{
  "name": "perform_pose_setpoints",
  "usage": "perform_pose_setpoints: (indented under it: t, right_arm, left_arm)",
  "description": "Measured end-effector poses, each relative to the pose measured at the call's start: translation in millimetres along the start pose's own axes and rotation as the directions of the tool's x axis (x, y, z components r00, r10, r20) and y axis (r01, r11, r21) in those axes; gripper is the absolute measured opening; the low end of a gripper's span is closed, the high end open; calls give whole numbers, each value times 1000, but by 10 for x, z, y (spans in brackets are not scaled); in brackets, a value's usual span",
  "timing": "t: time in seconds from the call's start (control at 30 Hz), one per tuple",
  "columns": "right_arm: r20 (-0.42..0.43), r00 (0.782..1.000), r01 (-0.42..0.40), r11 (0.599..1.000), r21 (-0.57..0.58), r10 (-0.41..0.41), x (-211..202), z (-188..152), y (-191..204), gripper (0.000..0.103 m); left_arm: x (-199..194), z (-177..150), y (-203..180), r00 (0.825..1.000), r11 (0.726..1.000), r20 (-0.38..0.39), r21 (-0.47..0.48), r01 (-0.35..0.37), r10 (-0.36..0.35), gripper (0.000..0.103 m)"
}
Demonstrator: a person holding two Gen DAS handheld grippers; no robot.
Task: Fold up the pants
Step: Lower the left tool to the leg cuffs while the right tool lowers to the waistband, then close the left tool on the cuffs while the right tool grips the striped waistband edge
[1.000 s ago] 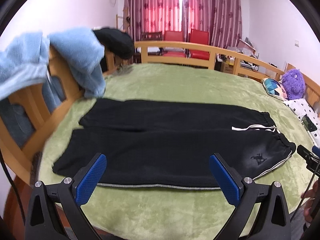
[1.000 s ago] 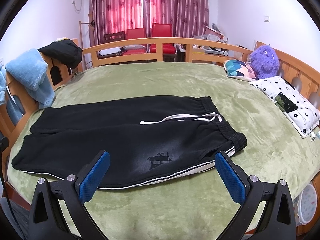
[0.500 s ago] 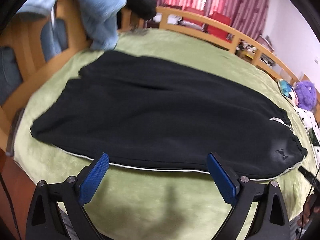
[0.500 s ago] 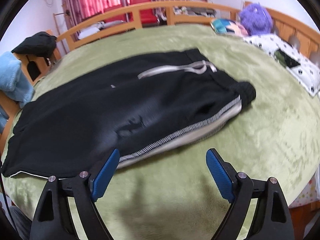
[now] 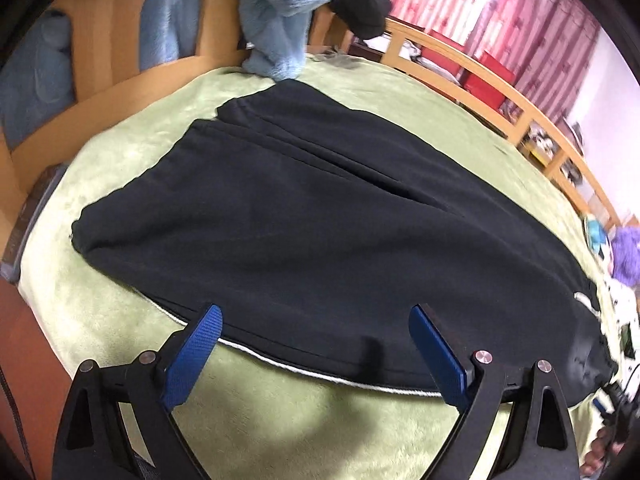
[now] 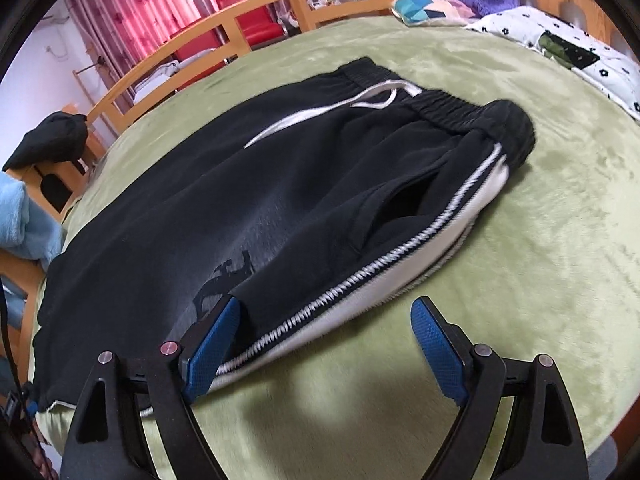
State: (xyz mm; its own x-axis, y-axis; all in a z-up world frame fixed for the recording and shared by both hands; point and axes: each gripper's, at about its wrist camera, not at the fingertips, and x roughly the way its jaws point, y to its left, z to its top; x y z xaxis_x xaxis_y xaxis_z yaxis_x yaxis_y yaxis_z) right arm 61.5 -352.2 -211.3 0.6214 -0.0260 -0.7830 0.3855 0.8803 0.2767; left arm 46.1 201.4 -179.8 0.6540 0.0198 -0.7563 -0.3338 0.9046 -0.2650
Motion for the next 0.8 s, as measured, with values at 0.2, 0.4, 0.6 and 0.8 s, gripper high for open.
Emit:
perform_pose_setpoints:
  t: [0.2, 0.4, 0.6, 0.8]
  right_arm:
    - [-58, 997, 46, 999, -10, -46, 296, -86, 28, 87]
    - [-22, 994, 106, 994, -31, -107, 418, -29, 153, 86]
    - [0, 998, 63, 998, -31, -63, 395, 16, 99, 28]
    - [13, 998, 59, 998, -31, -58, 178, -139, 37, 18]
  left_arm:
    - [172, 10, 293, 999, 996, -34, -85, -20, 17, 94]
    - [420, 10, 469, 997, 984, -74, -176, 0, -13, 94]
    - [466, 103, 647, 999, 962, -40, -271, -22, 11, 52]
    - [347, 104, 800, 998, 967, -26, -251, 45, -53, 14]
